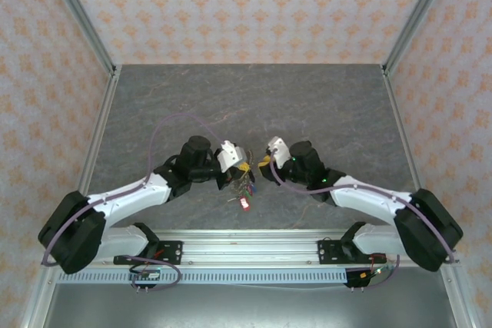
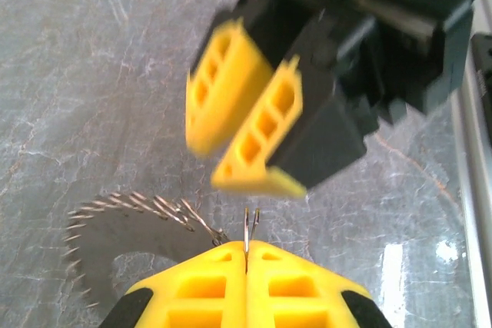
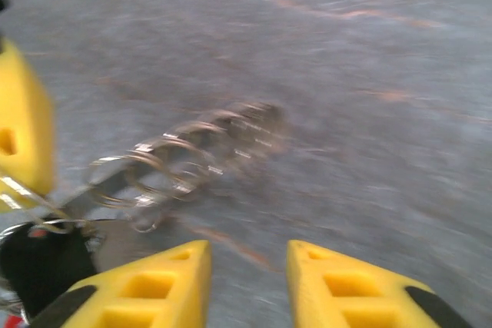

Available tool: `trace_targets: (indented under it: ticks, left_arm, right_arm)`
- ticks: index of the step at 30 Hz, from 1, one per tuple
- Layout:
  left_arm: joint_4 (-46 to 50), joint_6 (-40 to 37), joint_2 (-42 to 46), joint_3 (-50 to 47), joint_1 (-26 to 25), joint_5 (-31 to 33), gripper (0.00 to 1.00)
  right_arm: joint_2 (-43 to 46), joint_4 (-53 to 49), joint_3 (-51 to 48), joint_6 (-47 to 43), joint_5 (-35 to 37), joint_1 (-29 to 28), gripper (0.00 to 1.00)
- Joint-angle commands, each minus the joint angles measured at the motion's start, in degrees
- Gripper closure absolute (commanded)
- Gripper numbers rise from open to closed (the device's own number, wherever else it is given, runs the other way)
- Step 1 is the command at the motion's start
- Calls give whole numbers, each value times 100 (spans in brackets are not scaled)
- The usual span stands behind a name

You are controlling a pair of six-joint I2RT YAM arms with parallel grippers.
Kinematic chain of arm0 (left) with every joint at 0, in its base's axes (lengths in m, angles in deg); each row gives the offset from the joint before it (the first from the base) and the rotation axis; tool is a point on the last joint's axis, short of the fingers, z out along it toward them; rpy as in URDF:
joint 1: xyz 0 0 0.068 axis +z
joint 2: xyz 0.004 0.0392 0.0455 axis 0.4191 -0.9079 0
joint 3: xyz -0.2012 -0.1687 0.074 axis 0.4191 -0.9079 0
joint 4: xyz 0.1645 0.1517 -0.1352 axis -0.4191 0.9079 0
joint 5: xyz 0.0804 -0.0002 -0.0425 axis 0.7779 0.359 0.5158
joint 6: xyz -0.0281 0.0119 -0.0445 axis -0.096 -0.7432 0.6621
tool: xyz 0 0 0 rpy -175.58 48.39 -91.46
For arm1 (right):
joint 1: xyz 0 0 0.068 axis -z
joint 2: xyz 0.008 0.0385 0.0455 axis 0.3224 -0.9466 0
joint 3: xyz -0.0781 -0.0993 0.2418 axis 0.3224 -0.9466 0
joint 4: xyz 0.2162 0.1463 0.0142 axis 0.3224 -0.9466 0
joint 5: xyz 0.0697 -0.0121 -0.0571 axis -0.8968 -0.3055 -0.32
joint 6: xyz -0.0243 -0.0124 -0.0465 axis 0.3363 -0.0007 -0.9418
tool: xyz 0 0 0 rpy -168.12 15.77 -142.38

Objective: Put the keys on the keyring

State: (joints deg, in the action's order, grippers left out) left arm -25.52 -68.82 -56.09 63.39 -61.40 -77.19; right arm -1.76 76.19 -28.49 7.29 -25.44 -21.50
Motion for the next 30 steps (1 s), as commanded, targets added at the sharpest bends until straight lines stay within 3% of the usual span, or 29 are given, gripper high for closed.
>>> trace_targets:
  ticks: [1, 5, 16, 18, 20, 27, 30]
  left_arm:
    - [122, -218, -448, 337, -245, 337, 100]
    - [168, -215, -1324, 938, -707, 612, 100]
    - [188, 99, -3377, 2603, -1462, 843, 100]
    - [132, 195, -3542, 2714, -1514, 931, 93]
    - [-202, 421, -3462, 2598, -1512, 1005, 76]
    - [-788, 586, -2248, 1760, -1349, 1600, 67]
    - [-1130, 885, -1285, 995, -949, 2477, 52]
  right_arm:
    - [534, -129, -315, 704, 1564, 114, 64]
    - [923, -779, -447, 1749, 2736, 385, 56]
    - [2008, -1211, -1025, 2654, 2714, 1268, 48]
    - [2011, -1249, -1026, 2659, 2577, 1356, 47]
    - [2010, -1192, -1037, 2614, 2634, 1378, 44]
    - [2025, -177, -1099, 2555, 3074, 1958, 33]
    - [1886, 261, -920, 2260, 3350, 2169, 30]
